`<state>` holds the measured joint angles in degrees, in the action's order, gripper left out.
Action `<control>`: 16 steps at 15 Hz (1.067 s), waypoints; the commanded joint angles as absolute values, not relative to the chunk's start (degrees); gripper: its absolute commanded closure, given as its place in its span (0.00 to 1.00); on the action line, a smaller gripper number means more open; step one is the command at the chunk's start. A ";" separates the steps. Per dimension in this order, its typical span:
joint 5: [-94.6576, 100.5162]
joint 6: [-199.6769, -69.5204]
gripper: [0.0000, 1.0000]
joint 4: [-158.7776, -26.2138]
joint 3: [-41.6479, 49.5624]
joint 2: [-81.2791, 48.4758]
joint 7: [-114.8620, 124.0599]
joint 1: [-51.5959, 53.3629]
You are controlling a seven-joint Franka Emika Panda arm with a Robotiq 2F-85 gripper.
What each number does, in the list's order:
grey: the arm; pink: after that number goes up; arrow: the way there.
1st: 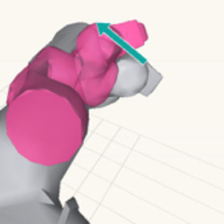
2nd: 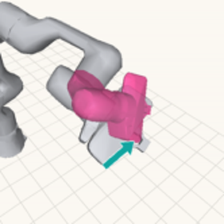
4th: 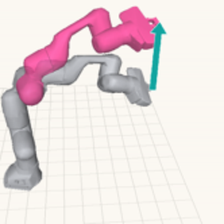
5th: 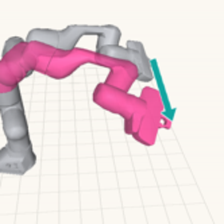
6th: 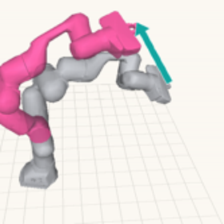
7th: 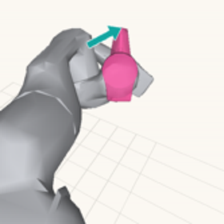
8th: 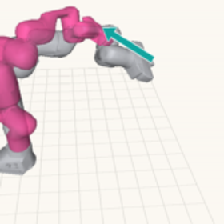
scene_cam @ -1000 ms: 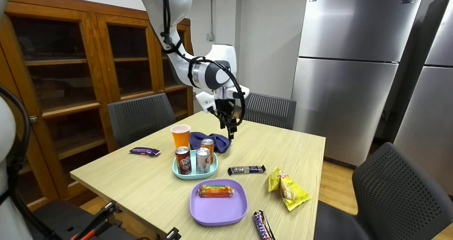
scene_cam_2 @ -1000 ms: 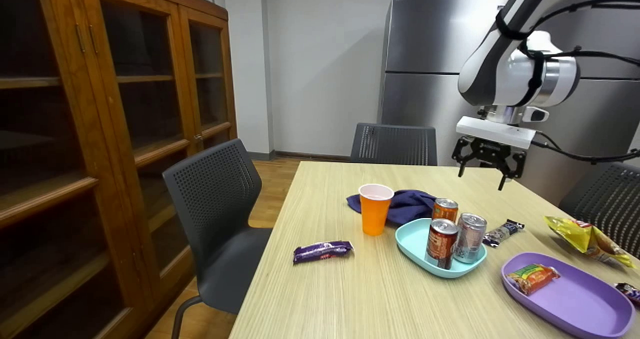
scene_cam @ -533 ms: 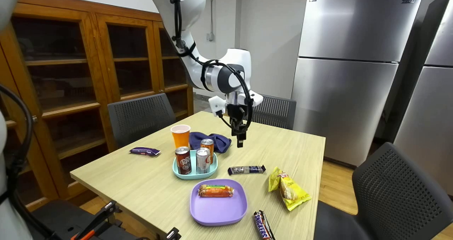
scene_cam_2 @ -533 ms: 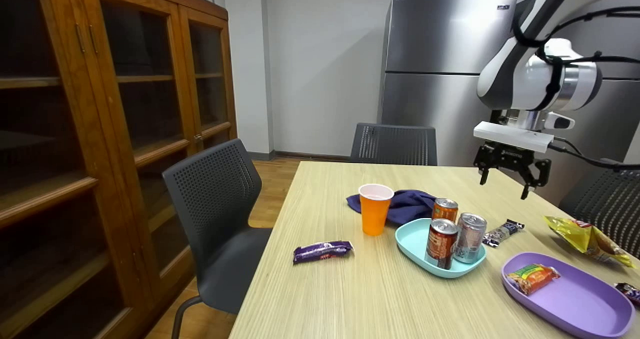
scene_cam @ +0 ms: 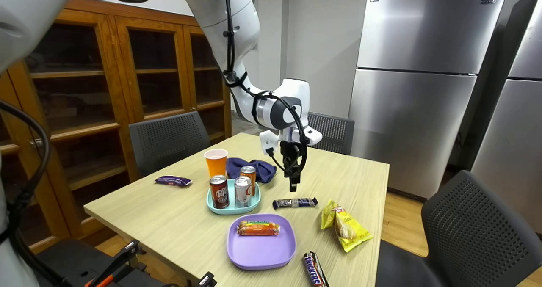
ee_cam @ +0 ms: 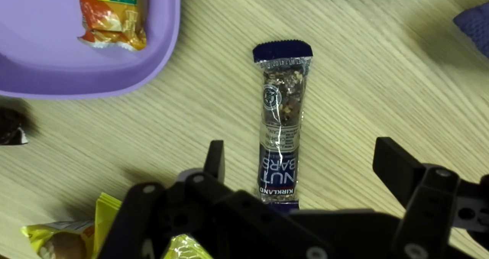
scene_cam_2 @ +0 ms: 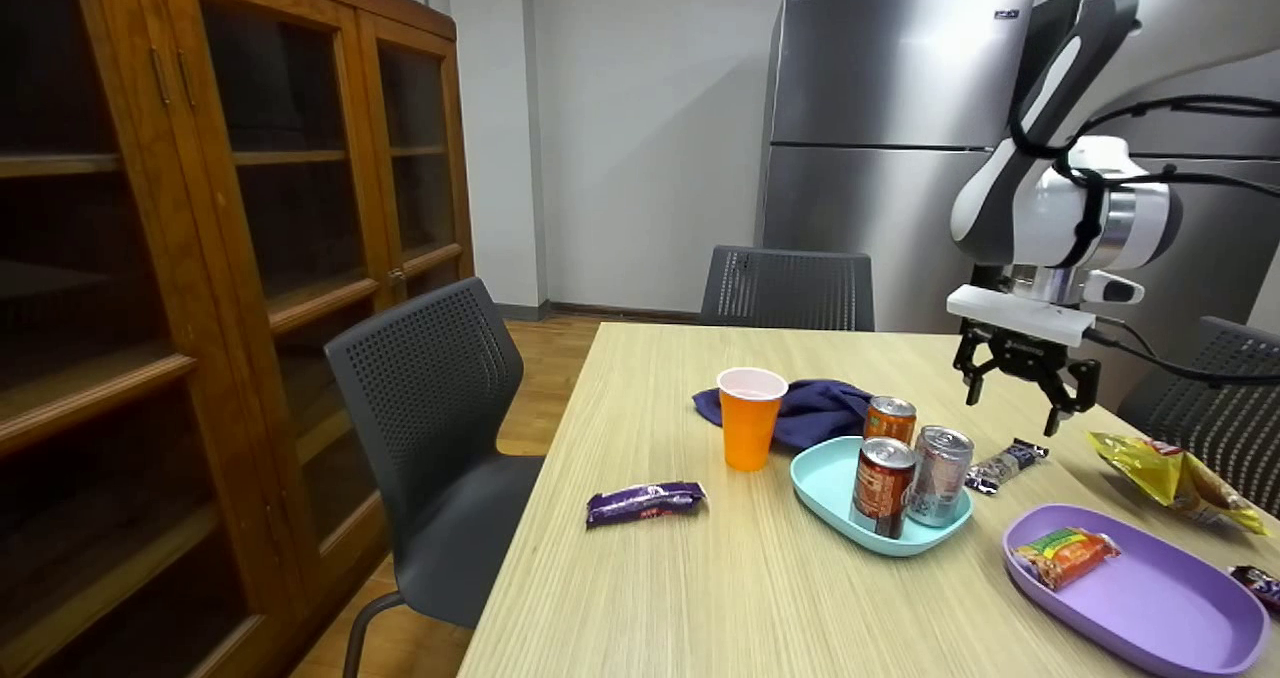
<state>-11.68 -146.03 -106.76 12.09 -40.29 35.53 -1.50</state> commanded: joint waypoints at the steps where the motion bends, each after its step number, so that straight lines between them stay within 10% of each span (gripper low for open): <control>1: -12.90 -144.71 0.00 -102.13 11.32 -44.08 36.41 -2.58; 16: -12.69 -144.41 0.00 -94.71 11.84 -52.34 36.34 -3.08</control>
<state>-12.08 -146.02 -97.67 12.08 -50.58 35.59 -2.43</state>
